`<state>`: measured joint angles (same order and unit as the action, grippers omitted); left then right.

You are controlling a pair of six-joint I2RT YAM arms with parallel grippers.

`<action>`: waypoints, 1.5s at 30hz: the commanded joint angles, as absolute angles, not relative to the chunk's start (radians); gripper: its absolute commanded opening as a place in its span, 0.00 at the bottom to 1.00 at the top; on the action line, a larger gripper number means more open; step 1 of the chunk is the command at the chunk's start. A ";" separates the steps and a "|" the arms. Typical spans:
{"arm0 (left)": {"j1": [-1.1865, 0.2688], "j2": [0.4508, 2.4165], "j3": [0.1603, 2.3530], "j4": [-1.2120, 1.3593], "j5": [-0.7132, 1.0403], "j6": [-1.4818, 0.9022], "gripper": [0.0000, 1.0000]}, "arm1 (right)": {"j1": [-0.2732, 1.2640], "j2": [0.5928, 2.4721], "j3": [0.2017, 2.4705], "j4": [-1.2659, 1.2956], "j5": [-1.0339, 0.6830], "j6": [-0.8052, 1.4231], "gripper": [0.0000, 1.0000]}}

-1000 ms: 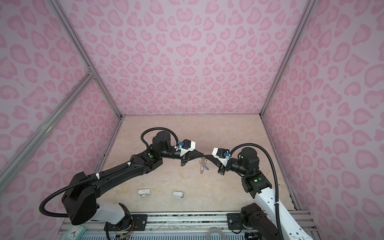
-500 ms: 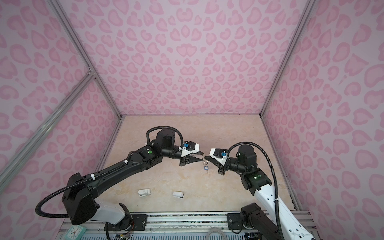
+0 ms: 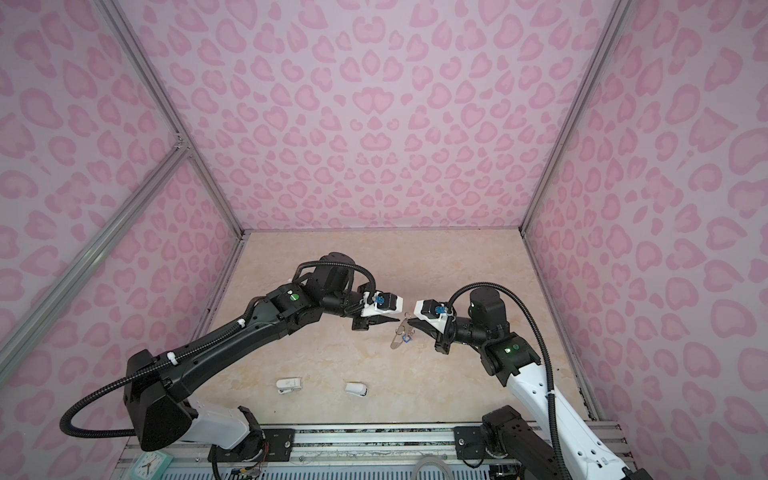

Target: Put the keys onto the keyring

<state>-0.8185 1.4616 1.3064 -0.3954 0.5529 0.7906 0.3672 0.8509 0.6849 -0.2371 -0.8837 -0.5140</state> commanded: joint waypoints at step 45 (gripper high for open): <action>-0.769 1.507 1.321 -0.549 0.760 0.871 0.30 | 0.497 0.974 0.782 -0.381 -0.903 -0.698 0.00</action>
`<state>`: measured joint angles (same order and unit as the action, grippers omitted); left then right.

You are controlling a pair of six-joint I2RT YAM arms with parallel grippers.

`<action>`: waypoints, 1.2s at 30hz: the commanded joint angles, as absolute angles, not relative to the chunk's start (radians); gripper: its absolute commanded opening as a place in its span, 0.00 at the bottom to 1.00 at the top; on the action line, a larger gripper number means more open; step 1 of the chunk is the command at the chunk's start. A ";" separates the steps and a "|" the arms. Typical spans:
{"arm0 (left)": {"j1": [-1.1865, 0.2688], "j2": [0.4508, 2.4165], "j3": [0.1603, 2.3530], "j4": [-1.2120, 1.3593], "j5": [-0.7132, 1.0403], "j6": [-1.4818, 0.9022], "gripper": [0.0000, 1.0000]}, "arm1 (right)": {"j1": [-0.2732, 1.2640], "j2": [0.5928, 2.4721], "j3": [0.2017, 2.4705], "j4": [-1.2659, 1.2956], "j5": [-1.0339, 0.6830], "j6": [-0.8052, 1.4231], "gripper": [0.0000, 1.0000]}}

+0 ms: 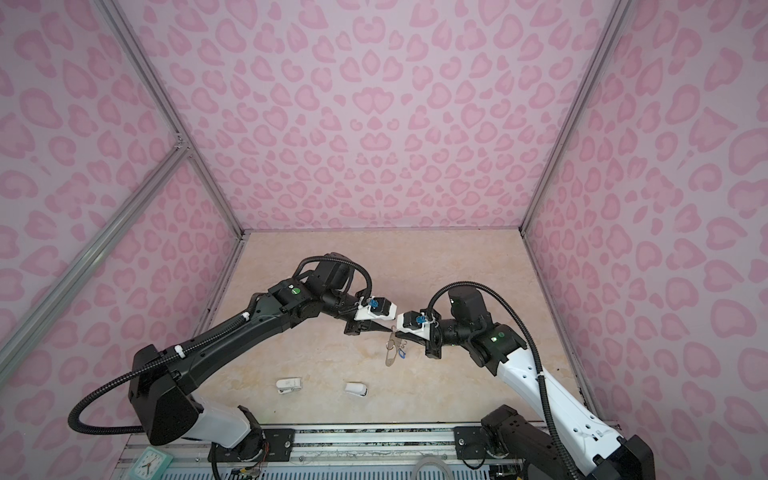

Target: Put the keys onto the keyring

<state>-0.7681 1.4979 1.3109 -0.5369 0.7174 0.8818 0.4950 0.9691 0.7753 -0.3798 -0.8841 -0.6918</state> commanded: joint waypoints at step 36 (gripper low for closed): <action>-0.760 1.385 1.097 -0.127 0.732 0.509 0.03 | 0.485 0.815 0.571 -0.001 -0.712 -0.428 0.29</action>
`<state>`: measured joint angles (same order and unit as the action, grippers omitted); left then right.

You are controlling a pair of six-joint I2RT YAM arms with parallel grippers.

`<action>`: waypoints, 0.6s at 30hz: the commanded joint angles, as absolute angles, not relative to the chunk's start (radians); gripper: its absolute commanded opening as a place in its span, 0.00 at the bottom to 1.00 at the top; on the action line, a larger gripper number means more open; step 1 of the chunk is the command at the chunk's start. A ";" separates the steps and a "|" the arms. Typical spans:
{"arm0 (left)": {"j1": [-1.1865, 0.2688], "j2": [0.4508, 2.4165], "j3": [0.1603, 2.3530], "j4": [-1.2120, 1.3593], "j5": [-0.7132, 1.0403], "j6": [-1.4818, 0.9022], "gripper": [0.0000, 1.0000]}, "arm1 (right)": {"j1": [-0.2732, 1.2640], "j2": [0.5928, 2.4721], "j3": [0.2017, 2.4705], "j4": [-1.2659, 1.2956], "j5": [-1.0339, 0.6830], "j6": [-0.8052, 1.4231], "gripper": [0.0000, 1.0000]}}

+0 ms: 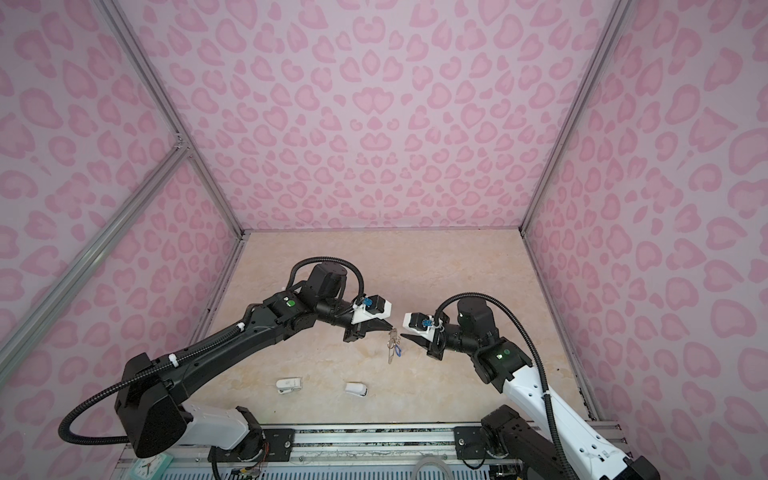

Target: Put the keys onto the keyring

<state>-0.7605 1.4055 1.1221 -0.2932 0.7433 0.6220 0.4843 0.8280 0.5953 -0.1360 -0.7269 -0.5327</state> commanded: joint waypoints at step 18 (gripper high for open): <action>-0.771 1.355 1.011 0.051 0.736 0.402 0.03 | 0.493 0.855 0.556 0.096 -0.779 -0.302 0.23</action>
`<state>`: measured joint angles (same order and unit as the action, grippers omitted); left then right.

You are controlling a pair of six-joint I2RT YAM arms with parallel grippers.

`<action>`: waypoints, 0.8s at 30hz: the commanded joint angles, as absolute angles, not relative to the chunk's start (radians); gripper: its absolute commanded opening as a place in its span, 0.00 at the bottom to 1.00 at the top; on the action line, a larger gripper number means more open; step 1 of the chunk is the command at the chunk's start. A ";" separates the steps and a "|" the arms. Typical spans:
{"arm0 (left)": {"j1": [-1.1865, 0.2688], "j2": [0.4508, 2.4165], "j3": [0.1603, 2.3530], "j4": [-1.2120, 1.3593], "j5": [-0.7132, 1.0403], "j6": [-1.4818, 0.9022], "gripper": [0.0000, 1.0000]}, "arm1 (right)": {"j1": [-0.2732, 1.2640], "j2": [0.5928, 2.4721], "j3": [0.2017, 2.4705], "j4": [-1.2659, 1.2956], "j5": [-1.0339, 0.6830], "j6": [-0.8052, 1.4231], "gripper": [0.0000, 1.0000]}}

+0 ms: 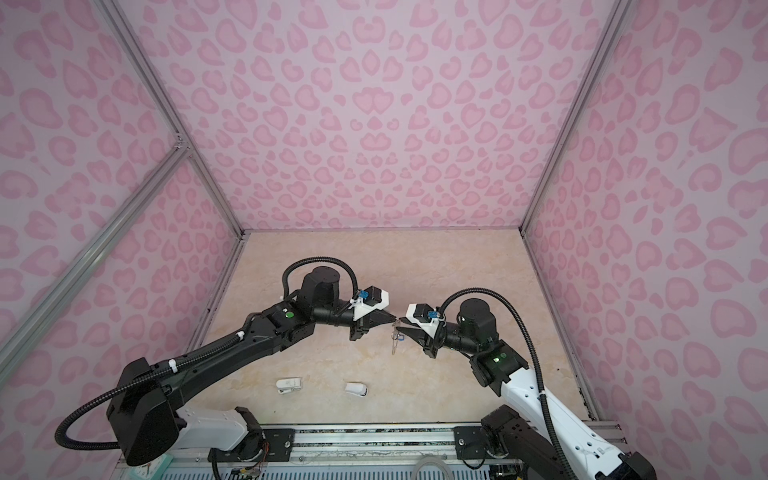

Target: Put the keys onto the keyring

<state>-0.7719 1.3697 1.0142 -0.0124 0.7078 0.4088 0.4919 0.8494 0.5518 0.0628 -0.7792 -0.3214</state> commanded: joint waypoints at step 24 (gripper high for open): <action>-0.780 1.379 1.038 0.009 0.721 0.419 0.05 | 0.484 0.844 0.557 0.071 -0.775 -0.326 0.00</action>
